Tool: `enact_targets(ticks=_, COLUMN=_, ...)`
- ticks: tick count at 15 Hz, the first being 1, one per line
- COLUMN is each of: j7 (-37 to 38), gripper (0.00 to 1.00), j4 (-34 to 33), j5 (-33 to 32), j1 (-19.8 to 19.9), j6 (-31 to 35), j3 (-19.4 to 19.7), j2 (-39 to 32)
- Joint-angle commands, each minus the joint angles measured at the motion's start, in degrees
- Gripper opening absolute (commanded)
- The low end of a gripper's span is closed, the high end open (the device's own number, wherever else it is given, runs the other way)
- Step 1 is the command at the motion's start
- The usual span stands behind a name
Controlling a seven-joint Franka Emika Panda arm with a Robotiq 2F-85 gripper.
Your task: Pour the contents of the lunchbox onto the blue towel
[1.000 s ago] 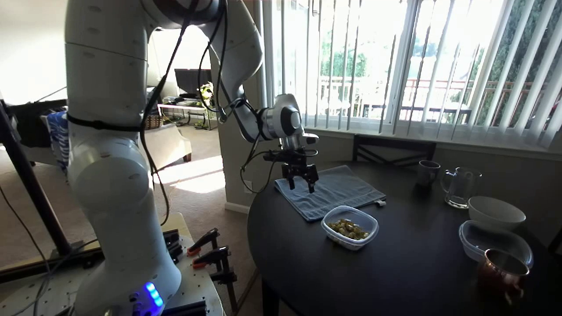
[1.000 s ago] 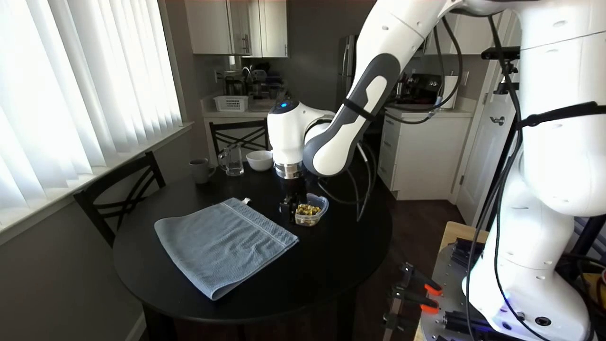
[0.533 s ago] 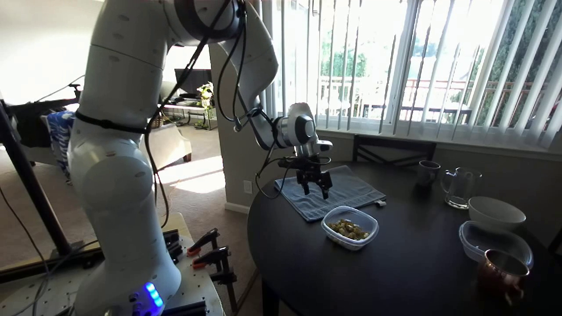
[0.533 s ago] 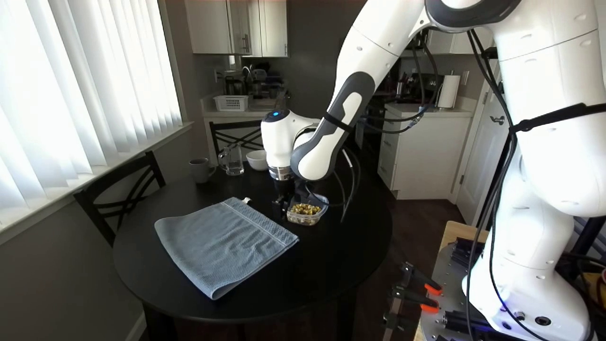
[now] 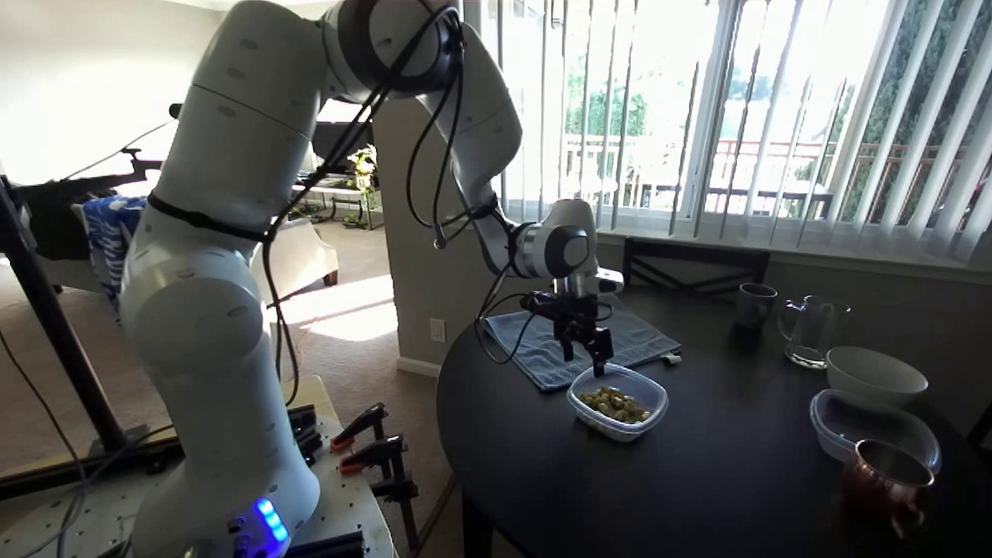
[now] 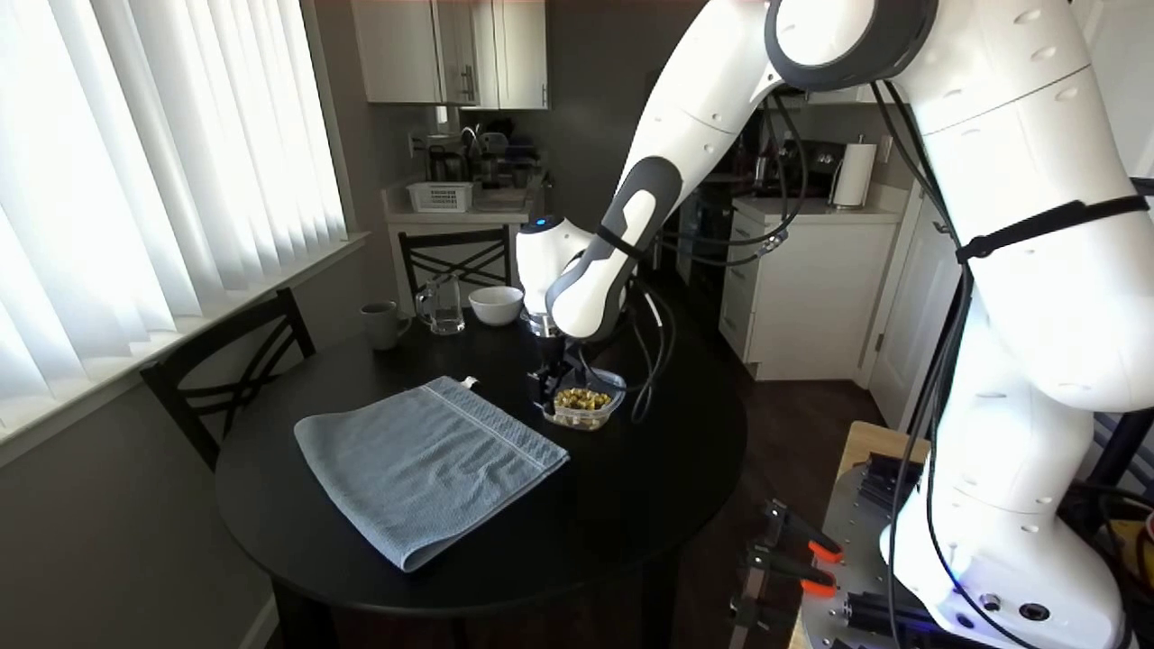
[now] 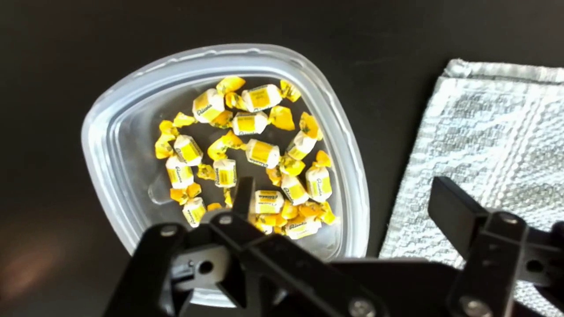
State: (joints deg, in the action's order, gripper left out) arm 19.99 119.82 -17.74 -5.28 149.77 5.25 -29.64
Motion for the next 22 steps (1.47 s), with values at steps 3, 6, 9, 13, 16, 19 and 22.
enact_targets(ticks=3, j7=-3.65, gripper=0.73, j4=-3.99, j5=3.99, j1=-0.92, j6=-0.80, j3=-0.67, j2=-5.97)
enact_targets(ticks=6, j7=-3.22, gripper=0.53, j4=-4.15, j5=3.44, j1=-2.00, j6=-0.67, j3=-0.01, j2=-6.40)
enact_targets(ticks=9, j7=-2.04, gripper=0.34, j4=-2.47, j5=2.58, j1=-3.41, j6=-0.06, j3=0.91, j2=-4.58)
enact_targets(ticks=13, j7=-1.26, gripper=0.07, j4=-0.54, j5=1.98, j1=-5.18, j6=0.59, j3=1.65, j2=-2.70)
enact_targets(ticks=16, j7=-1.29, gripper=0.03, j4=1.15, j5=2.69, j1=-5.78, j6=1.47, j3=0.81, j2=-1.10)
enact_targets(ticks=19, j7=2.76, gripper=0.04, j4=2.17, j5=1.34, j1=-9.14, j6=1.61, j3=1.87, j2=0.63)
enact_targets(ticks=22, j7=14.88, gripper=0.04, j4=1.55, j5=-7.09, j1=-19.03, j6=0.07, j3=7.31, j2=2.74)
